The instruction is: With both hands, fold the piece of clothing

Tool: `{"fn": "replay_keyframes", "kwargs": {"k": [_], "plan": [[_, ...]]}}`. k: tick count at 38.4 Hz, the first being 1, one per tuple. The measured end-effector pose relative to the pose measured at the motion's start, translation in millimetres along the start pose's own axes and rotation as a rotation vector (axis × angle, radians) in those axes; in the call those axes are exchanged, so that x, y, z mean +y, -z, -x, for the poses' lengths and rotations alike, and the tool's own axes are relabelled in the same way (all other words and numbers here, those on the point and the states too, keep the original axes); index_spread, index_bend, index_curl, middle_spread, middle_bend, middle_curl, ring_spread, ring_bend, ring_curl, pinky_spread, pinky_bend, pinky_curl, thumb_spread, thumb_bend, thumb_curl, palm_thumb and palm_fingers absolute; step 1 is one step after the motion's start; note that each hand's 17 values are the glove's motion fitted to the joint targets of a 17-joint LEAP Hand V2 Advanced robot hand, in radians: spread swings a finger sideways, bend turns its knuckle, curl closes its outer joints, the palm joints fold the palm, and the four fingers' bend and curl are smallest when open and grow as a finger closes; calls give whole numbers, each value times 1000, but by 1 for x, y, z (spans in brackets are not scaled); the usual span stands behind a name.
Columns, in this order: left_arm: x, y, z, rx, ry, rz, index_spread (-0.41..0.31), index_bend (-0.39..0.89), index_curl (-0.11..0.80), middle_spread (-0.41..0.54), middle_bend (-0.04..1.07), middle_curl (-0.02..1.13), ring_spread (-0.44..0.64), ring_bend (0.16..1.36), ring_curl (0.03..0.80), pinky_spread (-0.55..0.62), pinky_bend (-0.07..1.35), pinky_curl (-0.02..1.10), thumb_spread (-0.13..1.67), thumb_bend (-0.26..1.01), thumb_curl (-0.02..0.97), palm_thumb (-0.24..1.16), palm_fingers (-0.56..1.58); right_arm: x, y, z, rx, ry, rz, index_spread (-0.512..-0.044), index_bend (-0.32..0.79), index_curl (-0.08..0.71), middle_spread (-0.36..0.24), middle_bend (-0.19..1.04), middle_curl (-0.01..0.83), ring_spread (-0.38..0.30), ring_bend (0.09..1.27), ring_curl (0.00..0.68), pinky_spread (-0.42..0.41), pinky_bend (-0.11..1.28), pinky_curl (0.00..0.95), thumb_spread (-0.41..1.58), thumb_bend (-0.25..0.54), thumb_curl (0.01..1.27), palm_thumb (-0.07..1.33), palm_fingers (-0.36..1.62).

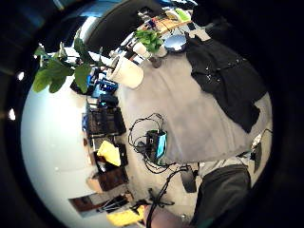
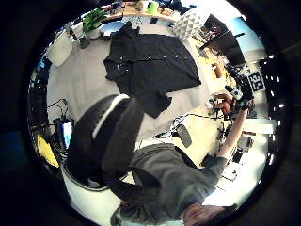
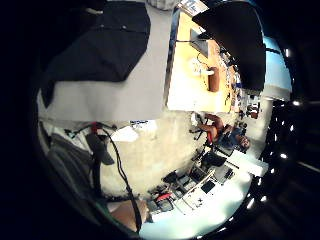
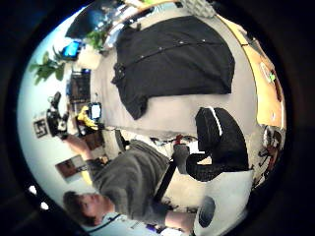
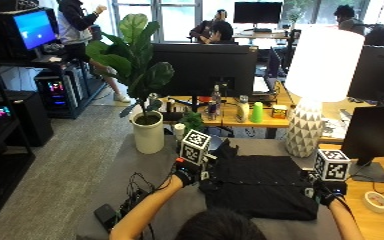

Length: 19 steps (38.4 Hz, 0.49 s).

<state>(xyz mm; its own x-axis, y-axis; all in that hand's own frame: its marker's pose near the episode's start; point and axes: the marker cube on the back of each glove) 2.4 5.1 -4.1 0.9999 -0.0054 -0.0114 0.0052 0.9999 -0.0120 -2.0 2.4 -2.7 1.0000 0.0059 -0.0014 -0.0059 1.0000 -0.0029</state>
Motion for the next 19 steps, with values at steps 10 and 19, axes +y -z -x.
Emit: {"fn": "replay_keyframes", "kwargs": {"k": [10,19], "plan": [[-16,-18,-8,57,29,40,-28,105,99,96,160,137,111,610,235,234,407,193,825,24,73,112,287,-25,-12,-4,8,-50,36,-302,126,116,-1,226,155,55,426,182,176,440,206,841,382,179,632,357],[-28,-137,-70,271,-126,300,-27,140,147,124,172,176,140,649,265,271,431,238,910,-33,120,65,243,-62,-94,0,18,-70,231,-336,85,121,-6,189,205,36,566,259,211,546,271,1025,337,225,665,411]]}}
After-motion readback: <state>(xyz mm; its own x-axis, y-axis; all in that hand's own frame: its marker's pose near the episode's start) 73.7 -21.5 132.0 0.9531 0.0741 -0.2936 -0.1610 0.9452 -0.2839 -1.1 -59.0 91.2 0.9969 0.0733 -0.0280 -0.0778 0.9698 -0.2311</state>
